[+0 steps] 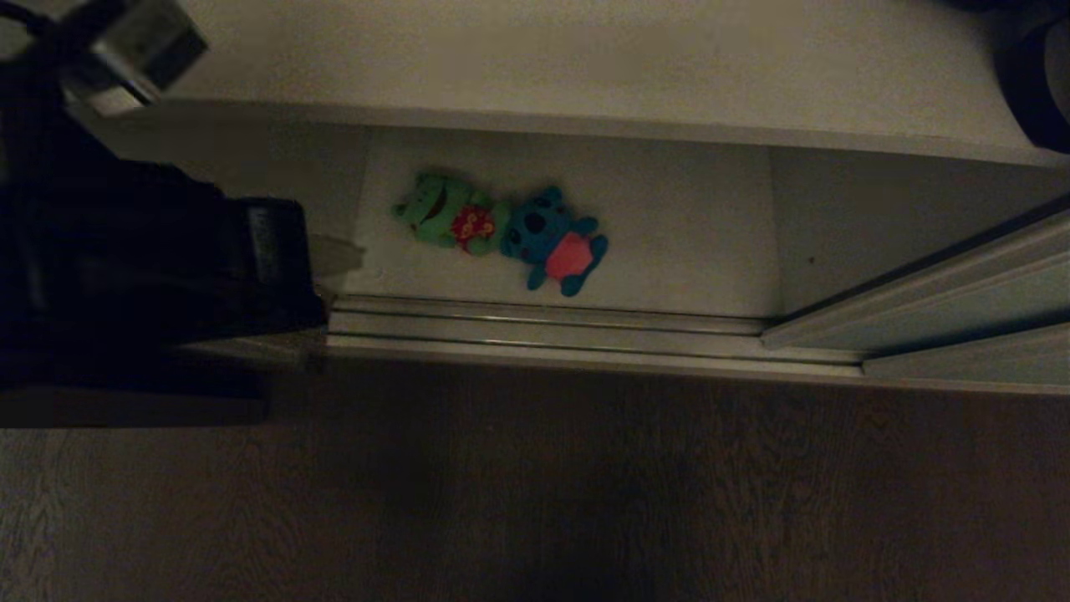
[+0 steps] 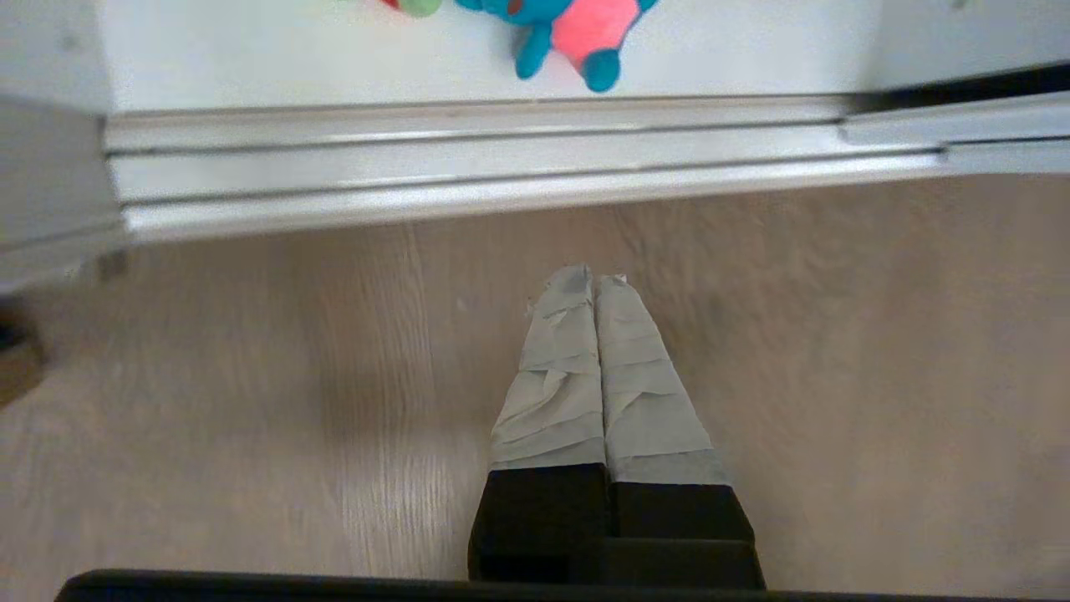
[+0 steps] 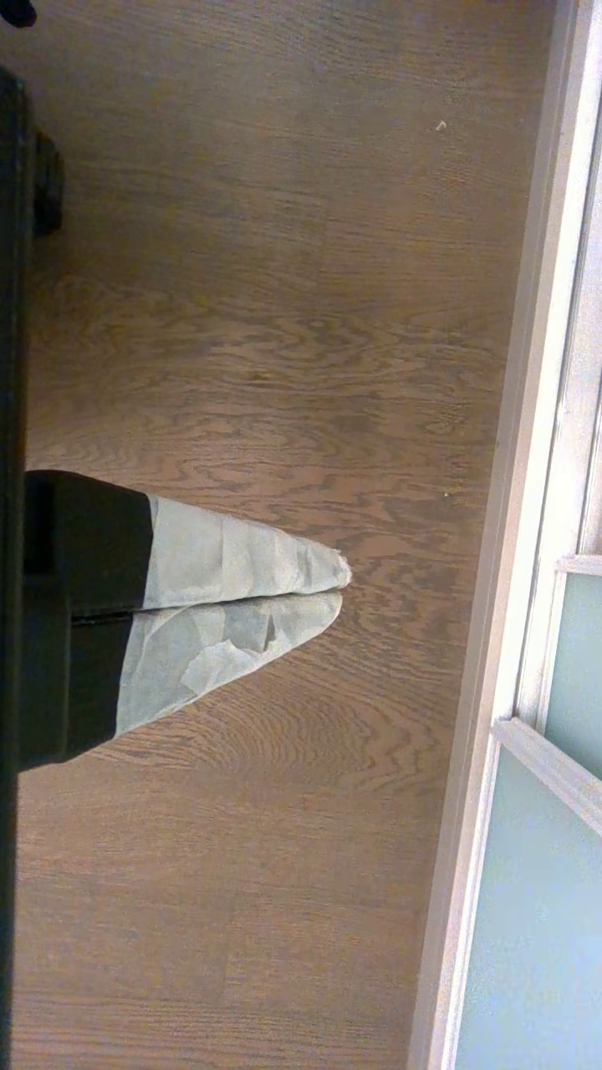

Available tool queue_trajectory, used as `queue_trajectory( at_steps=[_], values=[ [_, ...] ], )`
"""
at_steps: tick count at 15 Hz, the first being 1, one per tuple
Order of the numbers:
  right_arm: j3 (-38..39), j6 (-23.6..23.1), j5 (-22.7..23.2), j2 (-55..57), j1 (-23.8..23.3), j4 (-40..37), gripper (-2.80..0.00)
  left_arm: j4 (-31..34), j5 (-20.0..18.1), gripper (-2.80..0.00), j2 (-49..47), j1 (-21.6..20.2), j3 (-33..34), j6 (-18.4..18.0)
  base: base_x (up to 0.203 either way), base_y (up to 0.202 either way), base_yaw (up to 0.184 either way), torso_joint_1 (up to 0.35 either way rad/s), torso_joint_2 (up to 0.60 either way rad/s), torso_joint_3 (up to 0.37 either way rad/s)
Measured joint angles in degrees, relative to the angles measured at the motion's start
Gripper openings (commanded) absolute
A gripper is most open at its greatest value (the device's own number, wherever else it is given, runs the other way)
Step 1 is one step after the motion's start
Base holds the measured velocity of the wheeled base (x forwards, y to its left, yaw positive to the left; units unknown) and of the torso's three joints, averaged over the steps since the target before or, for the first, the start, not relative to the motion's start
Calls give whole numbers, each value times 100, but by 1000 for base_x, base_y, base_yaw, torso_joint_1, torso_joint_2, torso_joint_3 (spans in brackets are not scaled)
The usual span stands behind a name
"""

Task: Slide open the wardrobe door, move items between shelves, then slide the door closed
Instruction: Place the pink doll on the lower shelf

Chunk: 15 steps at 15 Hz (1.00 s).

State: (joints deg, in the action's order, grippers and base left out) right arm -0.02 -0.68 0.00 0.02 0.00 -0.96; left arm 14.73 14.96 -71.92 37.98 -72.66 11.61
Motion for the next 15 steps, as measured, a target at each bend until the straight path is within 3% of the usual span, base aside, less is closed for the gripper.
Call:
queue_trajectory(
  at_steps=[2, 4, 11, 15],
  values=[
    [0, -1, 0, 0, 0, 0, -280, 751, -13, -280, 160, 79, -483, 52, 0, 0, 0, 0, 0, 0],
    [0, 0, -1, 0, 0, 2, -280, 1104, -14, -280, 224, 189, -820, 96, 0, 0, 0, 0, 0, 0],
    [0, 0, 0, 0, 0, 0, -280, 1046, 193, -280, -275, 381, -2317, 72, 0, 0, 0, 0, 0, 0],
    [0, -2, 0, 0, 0, 2, -280, 1037, 389, -280, -502, 386, -2522, -400, 0, 0, 0, 0, 0, 0]
  ],
)
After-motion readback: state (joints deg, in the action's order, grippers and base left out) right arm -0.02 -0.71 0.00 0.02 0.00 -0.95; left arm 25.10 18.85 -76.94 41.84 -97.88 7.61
